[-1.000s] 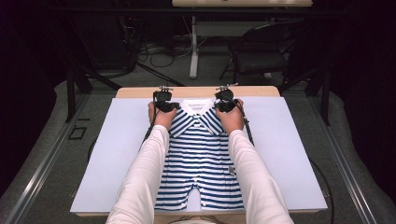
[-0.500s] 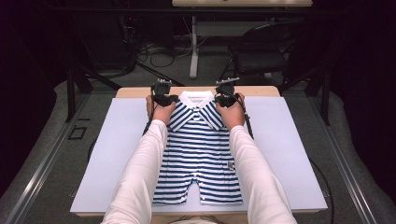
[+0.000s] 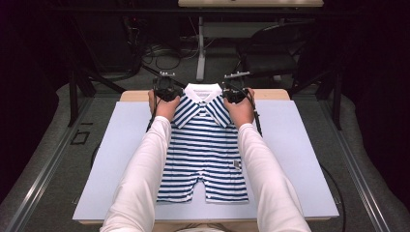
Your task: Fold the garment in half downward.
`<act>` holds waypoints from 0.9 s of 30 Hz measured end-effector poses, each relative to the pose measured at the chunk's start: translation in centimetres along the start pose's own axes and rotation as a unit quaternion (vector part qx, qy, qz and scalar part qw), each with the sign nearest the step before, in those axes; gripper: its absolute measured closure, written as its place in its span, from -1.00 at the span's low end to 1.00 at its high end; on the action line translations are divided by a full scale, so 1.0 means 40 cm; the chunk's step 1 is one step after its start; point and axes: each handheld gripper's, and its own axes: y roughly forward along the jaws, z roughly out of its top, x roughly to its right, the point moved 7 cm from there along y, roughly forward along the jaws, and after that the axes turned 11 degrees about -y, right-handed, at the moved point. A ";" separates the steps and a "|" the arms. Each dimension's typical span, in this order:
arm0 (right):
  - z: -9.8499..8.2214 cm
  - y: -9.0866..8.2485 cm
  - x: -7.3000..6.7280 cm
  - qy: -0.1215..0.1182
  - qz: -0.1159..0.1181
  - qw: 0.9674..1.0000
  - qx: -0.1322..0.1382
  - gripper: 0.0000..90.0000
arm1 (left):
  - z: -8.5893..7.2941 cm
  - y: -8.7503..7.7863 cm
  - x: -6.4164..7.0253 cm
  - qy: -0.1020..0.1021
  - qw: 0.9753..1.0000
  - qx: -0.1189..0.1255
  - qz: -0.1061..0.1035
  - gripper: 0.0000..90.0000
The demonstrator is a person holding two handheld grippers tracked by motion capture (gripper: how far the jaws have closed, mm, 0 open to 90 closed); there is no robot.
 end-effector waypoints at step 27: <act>0.042 -0.034 -0.011 0.016 -0.012 0.999 0.039 0.94 | 0.019 -0.040 0.005 -0.014 1.000 0.027 0.006 0.89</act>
